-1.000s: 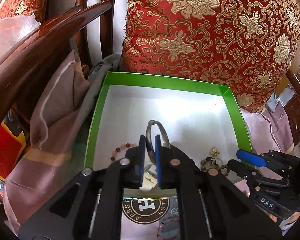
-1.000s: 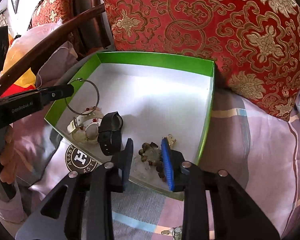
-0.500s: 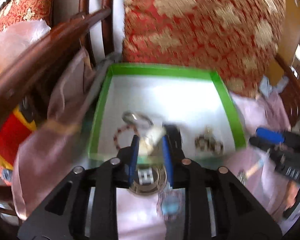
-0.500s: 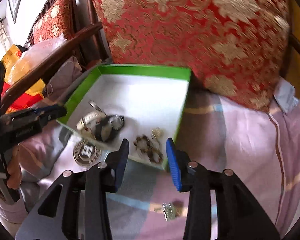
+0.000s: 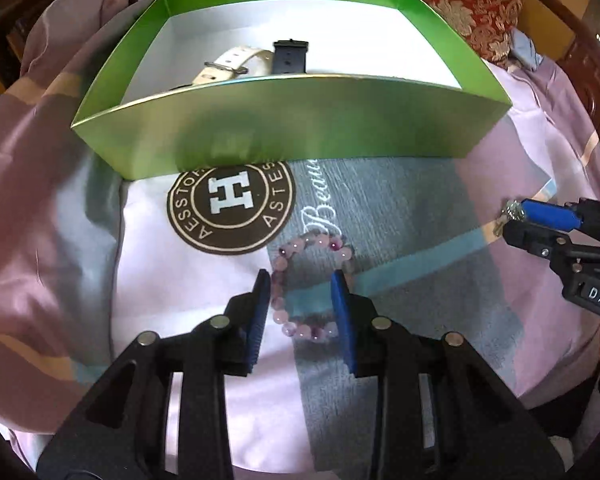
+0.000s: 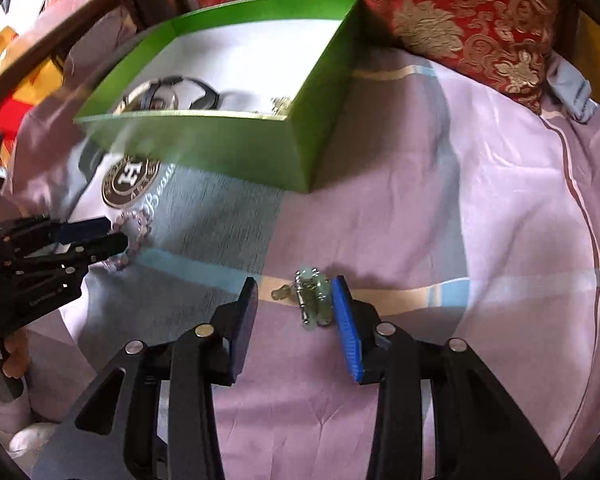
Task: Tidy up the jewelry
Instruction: 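Move the left tool back to the pink bead bracelet while the right tool returns to the jade pendant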
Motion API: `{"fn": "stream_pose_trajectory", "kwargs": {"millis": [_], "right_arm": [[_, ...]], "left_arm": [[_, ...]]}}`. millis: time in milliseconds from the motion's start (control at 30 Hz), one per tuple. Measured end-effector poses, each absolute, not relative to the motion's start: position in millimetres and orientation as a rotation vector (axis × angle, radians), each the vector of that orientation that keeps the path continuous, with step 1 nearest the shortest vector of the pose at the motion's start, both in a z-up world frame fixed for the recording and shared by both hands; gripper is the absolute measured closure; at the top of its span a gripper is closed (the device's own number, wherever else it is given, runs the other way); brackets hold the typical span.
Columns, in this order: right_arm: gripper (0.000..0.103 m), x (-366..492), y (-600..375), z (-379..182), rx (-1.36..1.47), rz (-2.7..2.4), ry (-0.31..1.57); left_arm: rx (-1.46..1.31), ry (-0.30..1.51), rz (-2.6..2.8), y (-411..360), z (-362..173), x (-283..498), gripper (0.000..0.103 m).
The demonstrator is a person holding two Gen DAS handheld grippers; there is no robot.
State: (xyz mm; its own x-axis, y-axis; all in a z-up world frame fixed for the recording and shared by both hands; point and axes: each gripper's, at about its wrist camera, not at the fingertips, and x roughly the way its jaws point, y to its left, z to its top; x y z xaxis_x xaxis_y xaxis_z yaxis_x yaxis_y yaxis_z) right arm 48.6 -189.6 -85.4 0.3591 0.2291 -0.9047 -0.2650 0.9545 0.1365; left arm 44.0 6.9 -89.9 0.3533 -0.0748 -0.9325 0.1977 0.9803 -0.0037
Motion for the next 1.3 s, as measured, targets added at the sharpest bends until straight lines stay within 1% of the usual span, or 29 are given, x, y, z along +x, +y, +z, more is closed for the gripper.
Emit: {"fn": "stream_pose_trajectory", "kwargs": {"millis": [467, 533, 600, 733, 1067, 1200, 1300], "right_arm": [[0.064, 48.5, -179.2, -92.4, -0.081, 0.300, 1.170], [0.057, 48.2, -178.5, -91.0, -0.078, 0.300, 1.164], [0.044, 46.4, -180.0, -86.5, -0.076, 0.292, 1.139], [0.043, 45.7, -178.1, -85.9, -0.088, 0.288, 1.130], [0.043, 47.3, -176.6, -91.6, -0.107, 0.288, 1.151], [0.043, 49.5, -175.1, -93.0, -0.103, 0.279, 1.156], [0.040, 50.5, -174.2, -92.9, -0.104, 0.276, 1.154]], "left_arm": [[0.129, 1.201, -0.181, -1.8, -92.4, 46.7, 0.073], [0.124, 1.198, -0.179, -1.9, -91.3, 44.9, 0.073], [0.119, 1.193, -0.180, -0.7, -89.8, 43.9, 0.073], [0.124, 1.197, -0.178, -0.8, -93.5, 44.3, 0.073], [0.131, 1.192, -0.182, -5.1, -94.6, 40.9, 0.064], [0.133, 1.189, -0.190, -10.2, -95.8, 40.8, 0.055], [0.145, 1.186, -0.192, -13.3, -96.6, 39.7, 0.052]]}}
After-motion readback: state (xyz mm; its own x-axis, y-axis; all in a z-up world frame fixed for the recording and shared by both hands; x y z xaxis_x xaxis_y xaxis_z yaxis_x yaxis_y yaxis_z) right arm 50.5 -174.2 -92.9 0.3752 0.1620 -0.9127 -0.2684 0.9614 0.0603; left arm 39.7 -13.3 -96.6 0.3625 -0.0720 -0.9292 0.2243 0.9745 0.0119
